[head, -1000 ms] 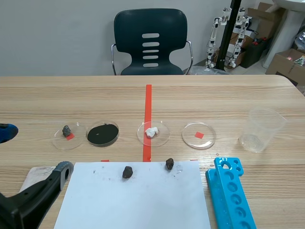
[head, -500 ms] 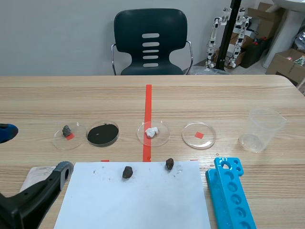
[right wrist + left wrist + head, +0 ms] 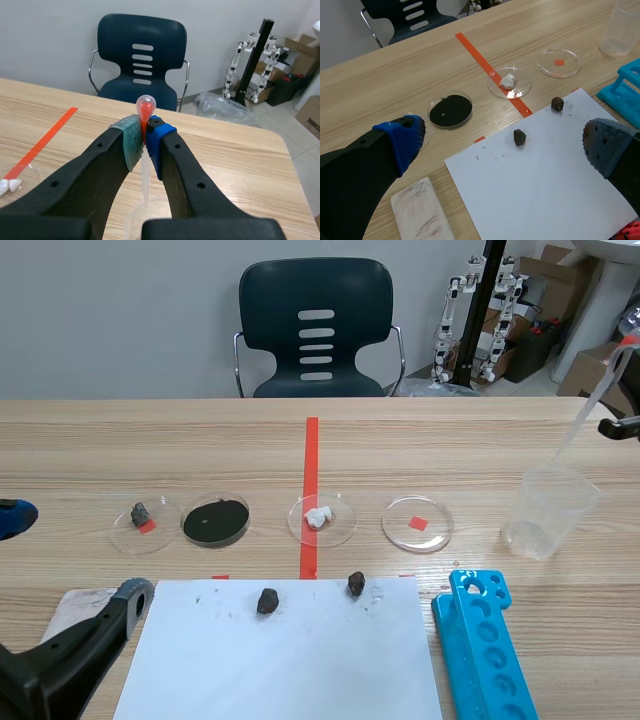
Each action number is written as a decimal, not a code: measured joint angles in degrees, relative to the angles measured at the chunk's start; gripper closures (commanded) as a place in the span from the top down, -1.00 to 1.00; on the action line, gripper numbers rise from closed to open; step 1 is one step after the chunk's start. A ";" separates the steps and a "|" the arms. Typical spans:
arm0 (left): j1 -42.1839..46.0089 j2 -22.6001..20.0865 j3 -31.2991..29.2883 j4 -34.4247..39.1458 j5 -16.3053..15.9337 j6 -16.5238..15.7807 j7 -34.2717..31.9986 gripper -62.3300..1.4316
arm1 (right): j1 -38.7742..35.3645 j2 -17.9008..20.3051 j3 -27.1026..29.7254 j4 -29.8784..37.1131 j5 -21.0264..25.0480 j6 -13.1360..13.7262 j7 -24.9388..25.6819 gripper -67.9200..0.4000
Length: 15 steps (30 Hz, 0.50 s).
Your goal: Put the dropper in the beaker
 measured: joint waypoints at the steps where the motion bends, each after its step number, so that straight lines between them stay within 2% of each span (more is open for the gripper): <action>1: 0.00 0.00 0.00 0.00 0.00 0.00 0.00 1.00 | 0.42 0.00 -0.28 -0.57 0.00 0.00 -0.02 -0.98; 15: 0.00 0.00 0.00 0.00 0.00 0.00 0.00 1.00 | 2.95 0.00 -4.04 -5.92 -0.24 -0.44 0.26 -0.98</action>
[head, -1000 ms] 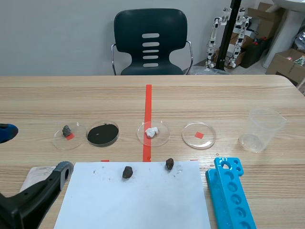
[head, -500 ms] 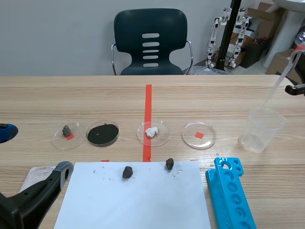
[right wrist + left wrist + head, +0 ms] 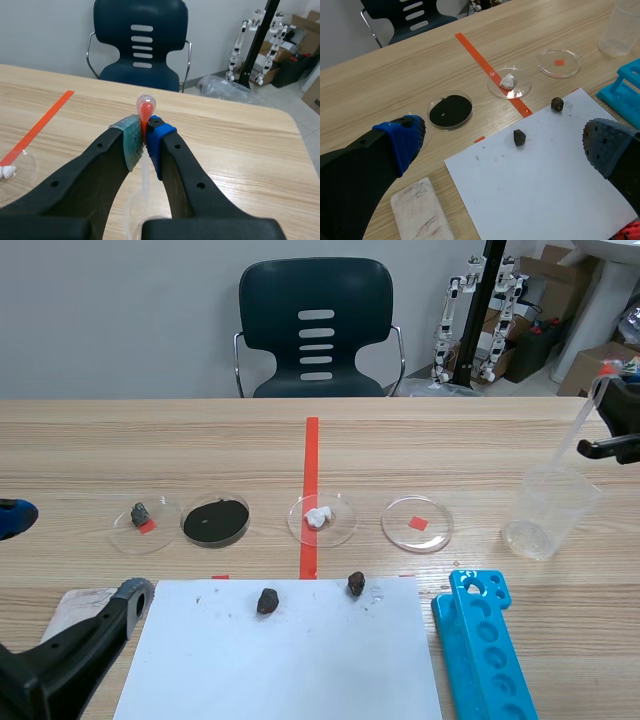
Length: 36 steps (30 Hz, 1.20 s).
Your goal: Put the dropper in the beaker
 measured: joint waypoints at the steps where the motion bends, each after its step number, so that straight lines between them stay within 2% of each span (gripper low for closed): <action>1: 0.00 0.00 0.00 0.00 0.00 0.00 0.00 1.00 | 0.00 0.00 -0.31 -0.42 0.00 0.00 0.00 -0.98; 11: 0.00 0.00 0.00 0.00 0.00 0.00 0.00 1.00 | 0.20 -0.02 -2.58 -4.52 -1.27 0.00 1.38 -0.98; 24: 0.00 0.00 0.00 0.00 0.00 0.00 0.00 1.00 | 0.63 -0.02 -2.56 -9.64 -3.19 0.00 6.60 -0.98; 36: 0.00 0.00 0.00 0.00 0.00 0.00 0.00 1.00 | 0.63 -0.02 -4.57 -10.40 -6.21 0.00 11.78 -0.98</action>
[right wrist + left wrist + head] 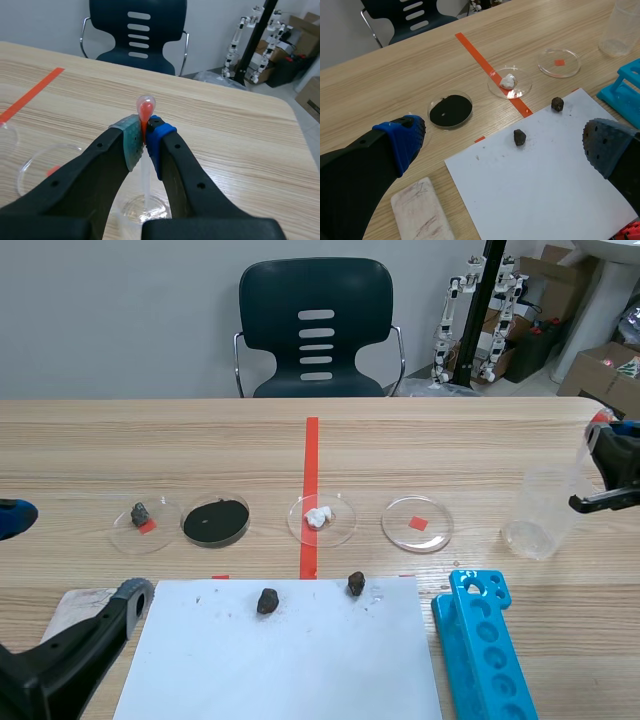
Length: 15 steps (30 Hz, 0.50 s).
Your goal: Put the dropper in the beaker
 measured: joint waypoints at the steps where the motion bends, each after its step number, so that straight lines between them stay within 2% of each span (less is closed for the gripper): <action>1: 0.00 0.00 0.00 0.00 0.00 0.00 0.00 1.00 | 0.00 0.00 -0.39 0.00 0.00 0.00 0.00 -0.98; 5: 0.00 0.00 0.00 0.00 0.00 0.00 0.00 1.00 | 0.22 0.00 -1.77 -0.17 -1.51 -0.02 1.68 -0.98; 15: 0.00 0.00 0.00 0.00 0.00 0.00 0.00 1.00 | 2.12 -0.17 -2.75 -4.44 -1.49 -0.02 3.67 -0.98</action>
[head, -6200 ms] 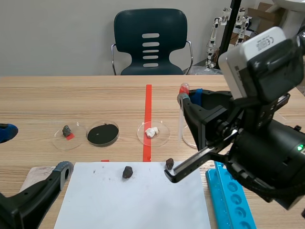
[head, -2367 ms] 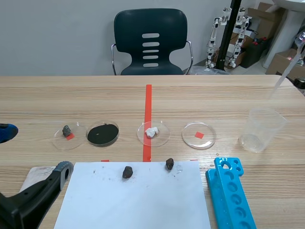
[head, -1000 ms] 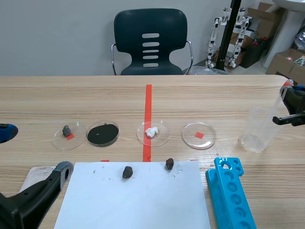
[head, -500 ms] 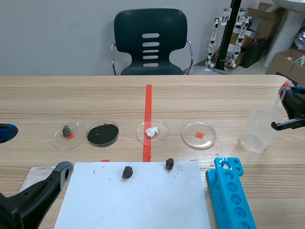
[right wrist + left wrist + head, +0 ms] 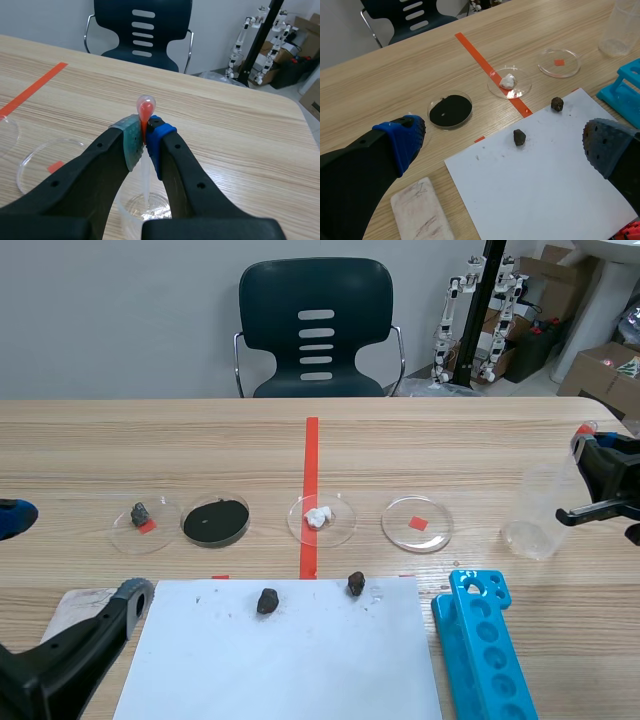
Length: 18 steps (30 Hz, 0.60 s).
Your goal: Put the dropper in the beaker
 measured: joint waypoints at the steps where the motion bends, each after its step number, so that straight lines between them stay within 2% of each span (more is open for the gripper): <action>1: 0.00 0.00 0.00 0.00 0.00 0.00 0.00 1.00 | 0.20 -0.11 0.00 -0.61 -0.04 0.02 0.00 -0.98; 14: 0.00 0.00 0.00 0.00 0.00 -0.02 0.02 1.00 | 0.74 -0.63 0.00 -2.36 -0.02 0.00 0.00 -0.97; 18: 0.00 0.00 0.00 0.00 0.00 -0.02 0.02 1.00 | 0.72 -0.63 0.00 -2.36 -0.02 0.00 0.00 -0.81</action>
